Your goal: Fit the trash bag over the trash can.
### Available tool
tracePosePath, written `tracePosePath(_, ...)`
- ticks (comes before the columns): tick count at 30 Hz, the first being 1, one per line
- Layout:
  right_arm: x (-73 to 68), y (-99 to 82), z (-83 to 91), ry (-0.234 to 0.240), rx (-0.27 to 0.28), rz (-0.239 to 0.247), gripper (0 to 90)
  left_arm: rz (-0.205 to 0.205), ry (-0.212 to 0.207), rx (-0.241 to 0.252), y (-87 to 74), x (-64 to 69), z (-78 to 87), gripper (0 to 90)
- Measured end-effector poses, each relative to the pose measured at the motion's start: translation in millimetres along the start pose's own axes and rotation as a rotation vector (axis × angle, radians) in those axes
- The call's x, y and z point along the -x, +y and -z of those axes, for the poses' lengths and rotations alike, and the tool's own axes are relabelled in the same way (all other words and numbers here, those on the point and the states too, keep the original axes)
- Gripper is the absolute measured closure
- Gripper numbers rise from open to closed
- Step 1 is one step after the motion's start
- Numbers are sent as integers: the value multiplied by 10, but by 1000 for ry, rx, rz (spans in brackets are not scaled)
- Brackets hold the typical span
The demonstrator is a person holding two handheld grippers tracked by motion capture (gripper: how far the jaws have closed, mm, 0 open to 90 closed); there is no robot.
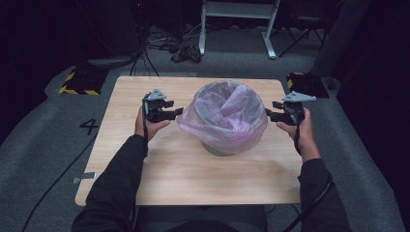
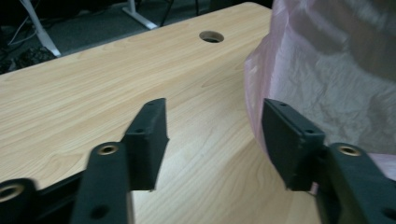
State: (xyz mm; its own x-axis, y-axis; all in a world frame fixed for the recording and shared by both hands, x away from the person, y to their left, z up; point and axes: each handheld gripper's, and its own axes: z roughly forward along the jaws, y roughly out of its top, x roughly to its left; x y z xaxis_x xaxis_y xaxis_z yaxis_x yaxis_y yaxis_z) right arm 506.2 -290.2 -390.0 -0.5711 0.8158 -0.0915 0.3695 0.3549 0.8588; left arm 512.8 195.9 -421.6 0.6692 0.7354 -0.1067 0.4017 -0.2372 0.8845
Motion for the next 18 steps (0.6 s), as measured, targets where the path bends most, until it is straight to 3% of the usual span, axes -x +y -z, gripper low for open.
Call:
tracePosePath(2,-7,17,110,-9,25,7,382,-22,14,13,16,10,131,302)
tracePosePath(3,-14,27,147,6,44,-1,384,-25,-21,24,23,14,190,286)
tracePosePath(5,-27,39,184,28,61,-3,382,-66,-32,34,41,90,293,269)
tracePosePath(8,-158,90,312,78,94,30,378,-120,-91,65,48,303,421,234)
tracePosePath(11,-233,108,370,91,101,52,376,-189,-150,83,0,585,502,225)
tracePosePath(13,-296,133,432,96,99,70,377,-190,-187,107,-50,734,539,195)
tracePosePath(15,-332,174,494,97,101,81,374,-206,-198,120,-69,874,572,197)
tracePosePath(16,-341,199,529,105,108,86,371,-241,-190,131,-77,968,594,194)
tracePosePath(18,-355,247,592,73,99,101,370,-274,-204,146,-84,1078,607,208)
